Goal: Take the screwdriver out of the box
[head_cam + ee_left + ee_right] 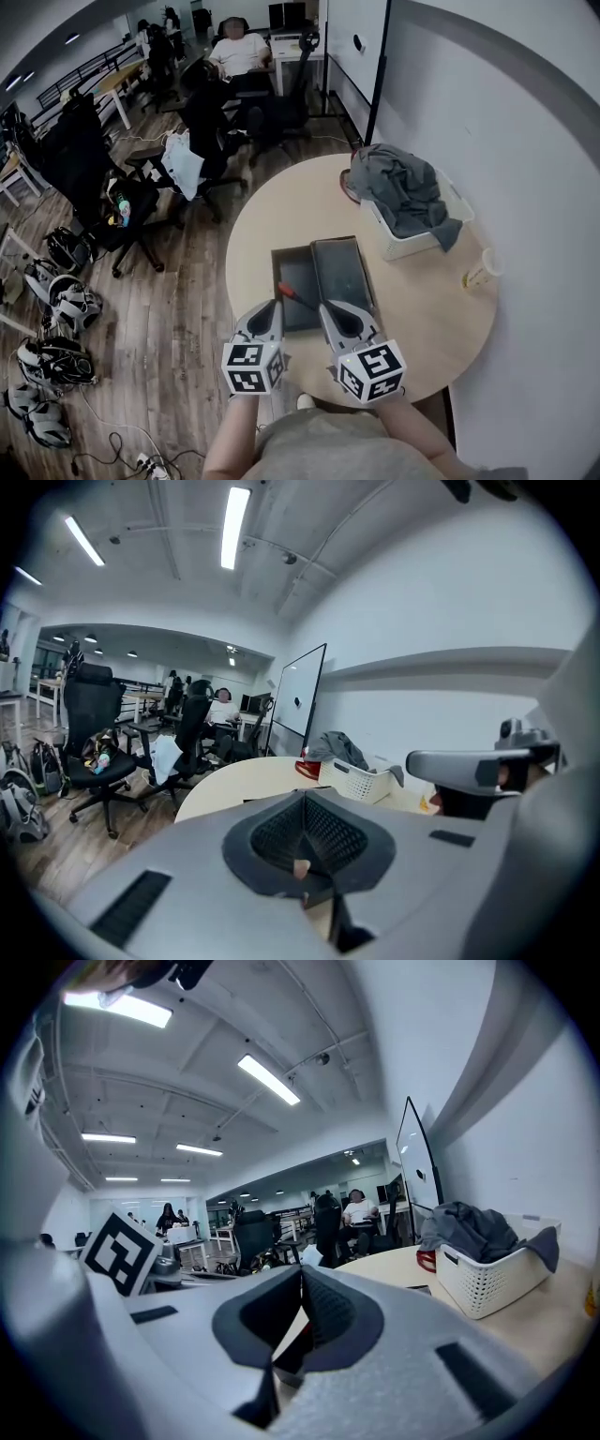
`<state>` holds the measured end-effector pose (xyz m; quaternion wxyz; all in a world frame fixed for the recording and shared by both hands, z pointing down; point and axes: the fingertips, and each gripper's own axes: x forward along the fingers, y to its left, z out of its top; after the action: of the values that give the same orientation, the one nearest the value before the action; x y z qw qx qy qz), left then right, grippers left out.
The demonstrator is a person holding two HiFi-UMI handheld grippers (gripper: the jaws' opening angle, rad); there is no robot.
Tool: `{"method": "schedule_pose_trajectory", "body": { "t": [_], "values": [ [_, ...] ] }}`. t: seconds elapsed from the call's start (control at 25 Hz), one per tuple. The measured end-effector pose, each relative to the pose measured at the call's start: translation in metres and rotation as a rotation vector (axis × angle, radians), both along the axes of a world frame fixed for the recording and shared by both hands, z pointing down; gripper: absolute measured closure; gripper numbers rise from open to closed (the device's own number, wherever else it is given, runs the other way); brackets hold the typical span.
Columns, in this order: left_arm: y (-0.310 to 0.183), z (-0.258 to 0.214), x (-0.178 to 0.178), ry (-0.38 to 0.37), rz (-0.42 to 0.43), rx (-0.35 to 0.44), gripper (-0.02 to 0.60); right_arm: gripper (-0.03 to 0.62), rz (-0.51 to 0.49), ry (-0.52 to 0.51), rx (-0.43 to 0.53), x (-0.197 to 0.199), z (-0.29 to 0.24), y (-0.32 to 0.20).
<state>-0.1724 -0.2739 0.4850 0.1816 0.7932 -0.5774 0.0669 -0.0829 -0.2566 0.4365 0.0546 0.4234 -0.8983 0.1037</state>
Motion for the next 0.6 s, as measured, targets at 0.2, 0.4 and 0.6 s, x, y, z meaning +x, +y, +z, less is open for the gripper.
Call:
{"method": "schedule_pose_trajectory", "body": {
  "t": [0.2,0.4,0.6],
  "values": [
    [-0.023,0.017,-0.002,-0.025,0.066,-0.046,0.578,0.594,0.047,0.002,-0.032,0.0,0.01,-0.014],
    [-0.043,0.035,0.0,-0.079,0.144,-0.071,0.577,0.594,0.071,0.015,-0.061,0.006,0.022,-0.024],
    [-0.057,0.061,0.004,-0.165,0.26,-0.113,0.577,0.594,0.078,0.011,-0.099,0.007,0.034,-0.033]
  ]
}}
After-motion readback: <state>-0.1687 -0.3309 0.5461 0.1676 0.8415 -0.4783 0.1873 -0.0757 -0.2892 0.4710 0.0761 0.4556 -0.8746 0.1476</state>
